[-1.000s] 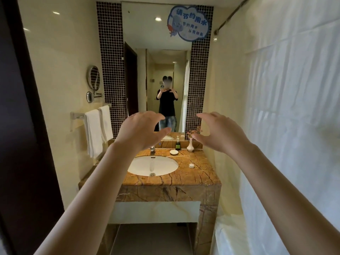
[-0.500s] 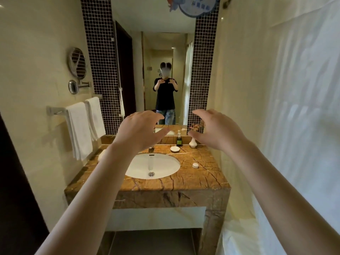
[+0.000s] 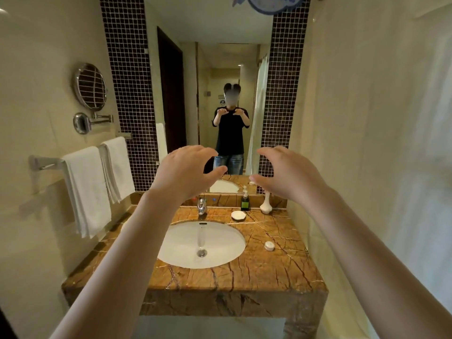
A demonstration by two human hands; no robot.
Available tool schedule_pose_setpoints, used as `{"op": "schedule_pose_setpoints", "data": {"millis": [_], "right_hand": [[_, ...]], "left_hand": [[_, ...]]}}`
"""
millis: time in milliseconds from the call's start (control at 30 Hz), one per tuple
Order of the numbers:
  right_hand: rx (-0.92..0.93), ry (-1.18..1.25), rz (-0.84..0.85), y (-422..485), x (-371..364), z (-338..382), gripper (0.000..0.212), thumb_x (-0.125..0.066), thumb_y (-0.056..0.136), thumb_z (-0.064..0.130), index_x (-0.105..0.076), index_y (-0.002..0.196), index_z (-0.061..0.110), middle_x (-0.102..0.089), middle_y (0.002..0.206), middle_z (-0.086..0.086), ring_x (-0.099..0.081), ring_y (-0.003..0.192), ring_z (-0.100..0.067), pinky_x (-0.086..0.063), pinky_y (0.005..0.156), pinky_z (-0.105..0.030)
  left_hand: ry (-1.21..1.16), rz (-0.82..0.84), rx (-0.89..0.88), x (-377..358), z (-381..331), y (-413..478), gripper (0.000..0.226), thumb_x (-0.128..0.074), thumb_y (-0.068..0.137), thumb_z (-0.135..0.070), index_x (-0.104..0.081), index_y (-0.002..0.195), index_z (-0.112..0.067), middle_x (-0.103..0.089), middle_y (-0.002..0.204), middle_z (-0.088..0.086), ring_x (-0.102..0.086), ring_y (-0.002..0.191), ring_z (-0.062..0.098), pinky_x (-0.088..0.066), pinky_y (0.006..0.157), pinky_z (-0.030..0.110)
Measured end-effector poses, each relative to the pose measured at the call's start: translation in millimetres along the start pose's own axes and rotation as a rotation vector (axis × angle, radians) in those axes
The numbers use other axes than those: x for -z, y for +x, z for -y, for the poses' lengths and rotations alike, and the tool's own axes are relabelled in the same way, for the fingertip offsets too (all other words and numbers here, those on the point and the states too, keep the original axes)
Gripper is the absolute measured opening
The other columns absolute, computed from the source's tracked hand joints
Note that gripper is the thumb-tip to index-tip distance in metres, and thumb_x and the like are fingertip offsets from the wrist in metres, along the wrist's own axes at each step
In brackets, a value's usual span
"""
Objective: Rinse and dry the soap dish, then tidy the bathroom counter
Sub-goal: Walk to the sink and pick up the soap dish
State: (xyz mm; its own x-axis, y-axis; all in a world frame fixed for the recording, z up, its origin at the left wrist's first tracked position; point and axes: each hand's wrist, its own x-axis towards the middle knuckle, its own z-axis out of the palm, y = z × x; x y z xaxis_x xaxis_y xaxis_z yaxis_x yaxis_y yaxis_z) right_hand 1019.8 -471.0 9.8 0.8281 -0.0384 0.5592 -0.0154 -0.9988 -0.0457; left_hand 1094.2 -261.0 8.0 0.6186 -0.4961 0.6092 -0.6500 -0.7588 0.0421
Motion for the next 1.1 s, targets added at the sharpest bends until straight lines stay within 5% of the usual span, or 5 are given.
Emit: {"op": "schedule_pose_setpoints", "data": {"millis": [367,1100], "right_hand": [[-0.012,0.005,0.037,85,-58,-20,0.070,-0.052,0.080,0.063,-0.037,0.140,0.030,-0.052,0.137,-0.001,-0.051,0.123,-0.022,-0.043,0.100,-0.048],[-0.134,-0.003,0.118,253,-185,-61,0.069,-0.049,0.081,0.062,-0.037,0.139,0.027,-0.051,0.137,-0.003,-0.048,0.124,-0.023,-0.041,0.102,-0.050]], "left_hand": [[-0.009,0.025,0.003,-62,50,75,0.056,-0.037,0.087,-0.062,-0.051,0.129,-0.027,-0.060,0.127,-0.003,-0.054,0.115,0.017,-0.046,0.080,0.032],[-0.026,0.076,-0.101,-199,160,233,0.060,-0.035,0.085,-0.064,-0.052,0.129,-0.026,-0.061,0.126,-0.004,-0.054,0.116,0.016,-0.049,0.087,0.036]]}}
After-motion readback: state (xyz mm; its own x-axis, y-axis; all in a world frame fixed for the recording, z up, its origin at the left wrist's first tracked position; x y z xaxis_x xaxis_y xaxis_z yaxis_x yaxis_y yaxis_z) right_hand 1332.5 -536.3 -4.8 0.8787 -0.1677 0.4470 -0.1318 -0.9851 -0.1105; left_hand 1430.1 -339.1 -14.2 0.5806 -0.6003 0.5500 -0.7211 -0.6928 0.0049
